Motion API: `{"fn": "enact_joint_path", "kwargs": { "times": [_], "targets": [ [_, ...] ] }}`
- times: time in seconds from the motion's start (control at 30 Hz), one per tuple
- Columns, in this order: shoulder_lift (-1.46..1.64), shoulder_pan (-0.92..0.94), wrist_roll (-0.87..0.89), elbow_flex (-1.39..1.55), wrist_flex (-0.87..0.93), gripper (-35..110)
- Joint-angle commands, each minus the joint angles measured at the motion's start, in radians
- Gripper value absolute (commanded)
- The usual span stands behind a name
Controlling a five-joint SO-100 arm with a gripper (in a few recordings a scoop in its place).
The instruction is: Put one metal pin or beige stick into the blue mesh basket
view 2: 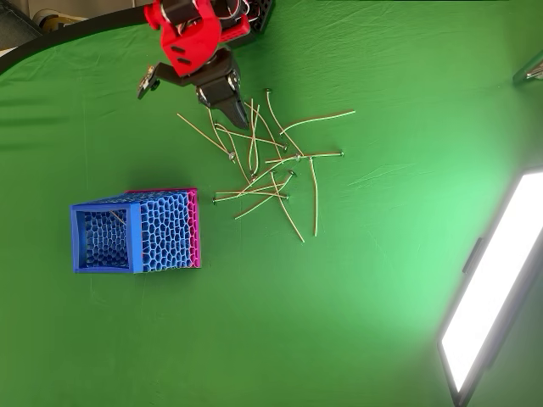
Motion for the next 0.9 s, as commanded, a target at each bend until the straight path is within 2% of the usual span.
{"fn": "enact_joint_path", "kwargs": {
  "times": [0.0, 0.47, 0.63, 0.87],
  "targets": [
    [-0.104, -0.025, -0.002, -0.091, 0.005, 0],
    [-0.273, -0.029, -0.103, -0.12, 0.011, 1],
    [-0.339, -0.012, -0.189, -0.135, 0.012, 1],
    [-0.479, 0.0, -0.232, -0.241, 0.012, 1]
  ]
}}
